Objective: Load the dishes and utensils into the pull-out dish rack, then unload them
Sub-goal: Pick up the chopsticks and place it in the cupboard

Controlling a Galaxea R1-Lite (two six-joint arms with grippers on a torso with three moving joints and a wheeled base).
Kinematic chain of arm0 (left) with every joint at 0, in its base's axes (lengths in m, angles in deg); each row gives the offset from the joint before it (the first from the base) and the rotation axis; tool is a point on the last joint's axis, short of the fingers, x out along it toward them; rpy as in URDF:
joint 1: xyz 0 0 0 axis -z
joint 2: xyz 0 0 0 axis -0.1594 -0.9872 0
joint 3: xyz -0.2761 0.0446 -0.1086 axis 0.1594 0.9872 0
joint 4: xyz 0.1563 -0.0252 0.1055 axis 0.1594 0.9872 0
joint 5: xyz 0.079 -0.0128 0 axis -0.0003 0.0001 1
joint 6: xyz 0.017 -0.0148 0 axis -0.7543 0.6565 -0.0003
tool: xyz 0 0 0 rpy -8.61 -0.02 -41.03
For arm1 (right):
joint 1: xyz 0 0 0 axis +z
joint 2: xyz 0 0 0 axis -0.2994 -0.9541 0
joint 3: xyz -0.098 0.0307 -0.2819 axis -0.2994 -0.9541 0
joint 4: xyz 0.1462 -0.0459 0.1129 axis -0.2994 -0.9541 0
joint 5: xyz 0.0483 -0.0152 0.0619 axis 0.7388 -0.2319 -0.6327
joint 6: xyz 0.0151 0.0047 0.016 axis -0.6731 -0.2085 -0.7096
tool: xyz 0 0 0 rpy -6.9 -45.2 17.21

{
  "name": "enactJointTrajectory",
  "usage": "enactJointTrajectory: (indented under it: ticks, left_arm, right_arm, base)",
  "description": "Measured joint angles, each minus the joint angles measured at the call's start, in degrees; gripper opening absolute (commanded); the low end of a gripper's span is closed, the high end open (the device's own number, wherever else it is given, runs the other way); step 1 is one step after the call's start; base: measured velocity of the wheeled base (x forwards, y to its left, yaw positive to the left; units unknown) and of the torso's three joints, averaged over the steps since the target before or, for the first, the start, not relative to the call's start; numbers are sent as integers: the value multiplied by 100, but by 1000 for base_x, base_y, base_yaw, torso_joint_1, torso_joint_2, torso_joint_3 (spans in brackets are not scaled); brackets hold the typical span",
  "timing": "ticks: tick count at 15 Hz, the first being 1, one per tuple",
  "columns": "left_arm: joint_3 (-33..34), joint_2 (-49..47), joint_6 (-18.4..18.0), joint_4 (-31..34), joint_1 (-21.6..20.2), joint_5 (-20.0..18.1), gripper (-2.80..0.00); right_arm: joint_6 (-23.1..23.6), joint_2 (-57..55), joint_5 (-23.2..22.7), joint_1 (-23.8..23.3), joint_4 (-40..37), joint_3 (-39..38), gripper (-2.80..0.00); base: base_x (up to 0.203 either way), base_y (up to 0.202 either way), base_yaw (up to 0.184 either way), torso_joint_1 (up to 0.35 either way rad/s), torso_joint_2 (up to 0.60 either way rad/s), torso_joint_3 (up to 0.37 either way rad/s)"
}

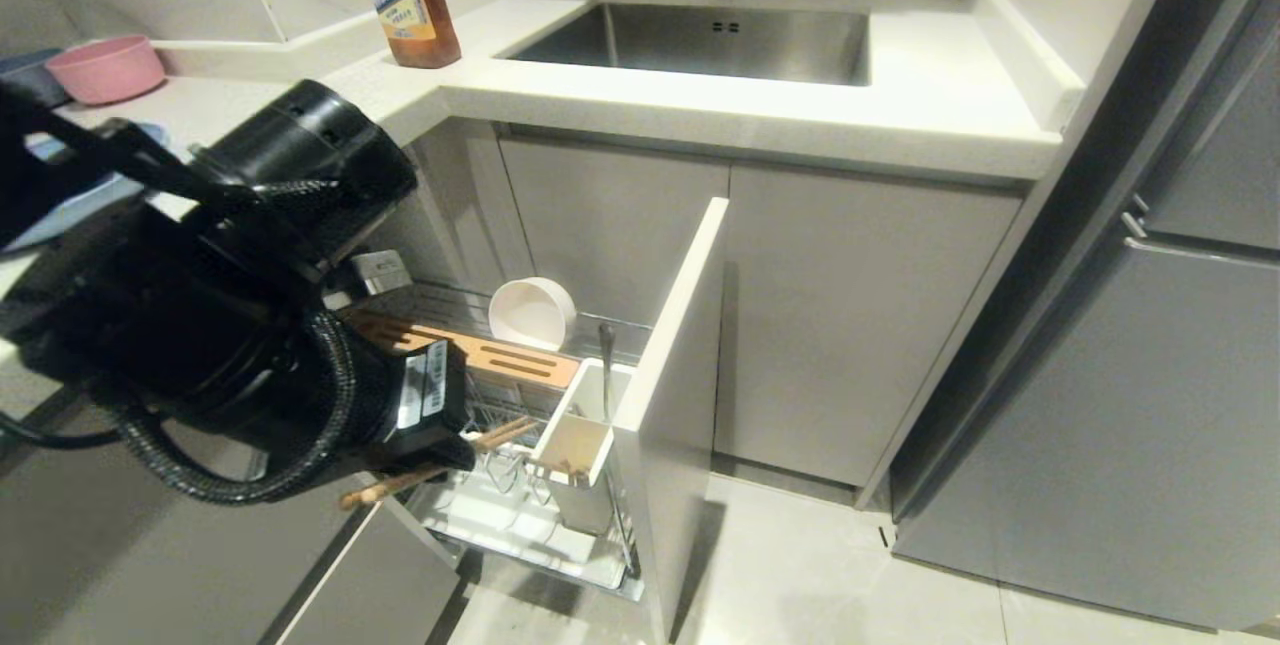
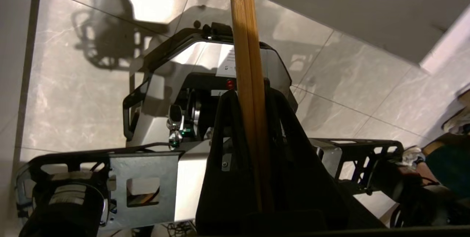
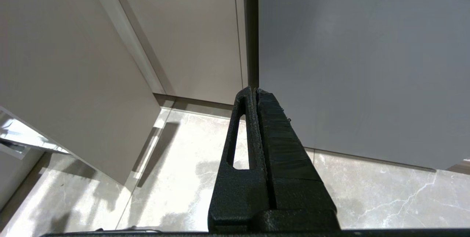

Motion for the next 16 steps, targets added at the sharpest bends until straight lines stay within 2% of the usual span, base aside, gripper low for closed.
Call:
enactJointTrajectory:
  ticks: [4, 8, 13, 16]
  left_arm:
    - [-33, -534, -318, -224, -356, -431, -280]
    - [-9, -851, -575, -636, -676, -473, -280]
    - [-90, -1059, -628, -637, -763, -929, -280]
    - [-107, -1132, -634, -651, -779, -961, -280]
  right_arm:
    - [-1, 0, 2, 0, 0, 0, -280]
    - [-1, 0, 2, 0, 0, 0, -280]
    - [-1, 0, 0, 0, 0, 0, -280]
    - [-1, 0, 2, 0, 0, 0, -280]
  base:
    - [0, 0, 0, 0, 0, 0]
    - [0, 0, 0, 0, 0, 0]
    - [0, 0, 0, 0, 0, 0]
    - [0, 0, 0, 0, 0, 0]
